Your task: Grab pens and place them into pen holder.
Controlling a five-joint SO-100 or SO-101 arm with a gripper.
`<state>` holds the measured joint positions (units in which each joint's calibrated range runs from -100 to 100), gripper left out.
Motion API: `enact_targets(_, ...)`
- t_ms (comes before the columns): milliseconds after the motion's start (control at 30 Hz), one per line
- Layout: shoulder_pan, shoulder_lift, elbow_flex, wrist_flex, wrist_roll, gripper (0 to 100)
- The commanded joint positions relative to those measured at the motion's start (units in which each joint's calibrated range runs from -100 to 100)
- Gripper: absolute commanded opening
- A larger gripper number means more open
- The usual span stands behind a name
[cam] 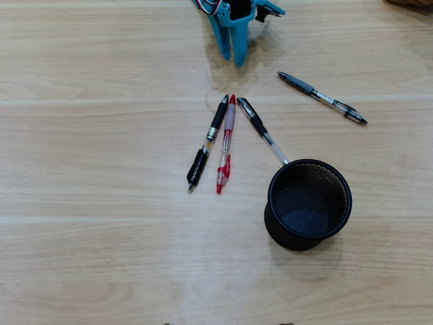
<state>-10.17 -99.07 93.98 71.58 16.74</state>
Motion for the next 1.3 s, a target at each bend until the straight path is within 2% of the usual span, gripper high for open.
enact_targets(0, 0.01, 0.00, 0.14, 3.67, 0.35, 15)
enact_targets(1267, 0.33, 0.00, 0.14, 3.58, 0.35, 15)
